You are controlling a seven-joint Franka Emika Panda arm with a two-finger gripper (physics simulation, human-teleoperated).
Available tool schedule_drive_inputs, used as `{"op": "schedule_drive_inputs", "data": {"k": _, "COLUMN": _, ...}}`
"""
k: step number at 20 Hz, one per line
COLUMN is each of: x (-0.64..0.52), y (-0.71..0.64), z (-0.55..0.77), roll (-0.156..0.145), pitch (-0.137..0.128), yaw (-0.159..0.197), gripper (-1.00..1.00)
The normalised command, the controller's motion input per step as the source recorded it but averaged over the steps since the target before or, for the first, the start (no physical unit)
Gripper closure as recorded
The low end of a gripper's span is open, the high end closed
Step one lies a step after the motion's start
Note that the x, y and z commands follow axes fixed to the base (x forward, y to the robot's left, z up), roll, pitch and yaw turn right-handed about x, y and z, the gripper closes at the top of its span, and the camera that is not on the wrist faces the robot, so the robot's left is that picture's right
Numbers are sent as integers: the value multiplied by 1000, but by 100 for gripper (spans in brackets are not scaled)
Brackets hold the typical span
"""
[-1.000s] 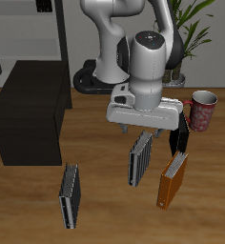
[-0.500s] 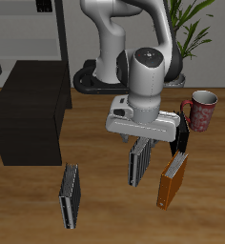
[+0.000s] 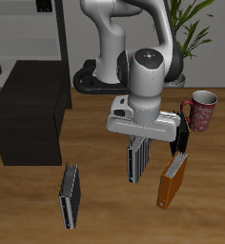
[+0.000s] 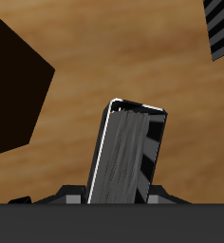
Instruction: Place the left striped book flat on top of the shelf
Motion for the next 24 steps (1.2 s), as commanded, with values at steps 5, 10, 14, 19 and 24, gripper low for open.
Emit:
{"op": "schedule_drive_inputs", "data": {"k": 5, "x": -187, "y": -185, "z": 404, "roll": -36, "pitch": -35, "yaw": 62, "gripper": 100}}
{"op": "schedule_drive_inputs", "data": {"k": 10, "x": -347, "y": -323, "z": 668, "roll": -70, "pitch": -63, "yaw": 88, "gripper": 100}}
{"op": "schedule_drive_inputs", "data": {"k": 14, "x": -431, "y": -334, "z": 611, "roll": -65, "pitch": -99, "yaw": 101, "gripper": 100}}
{"op": "schedule_drive_inputs", "data": {"k": 19, "x": -498, "y": -392, "z": 328, "roll": -3, "pitch": -59, "yaw": 38, "gripper": 100}}
{"op": "schedule_drive_inputs", "data": {"k": 24, "x": -380, "y": -344, "z": 220, "roll": -24, "pitch": -55, "yaw": 34, "gripper": 100}}
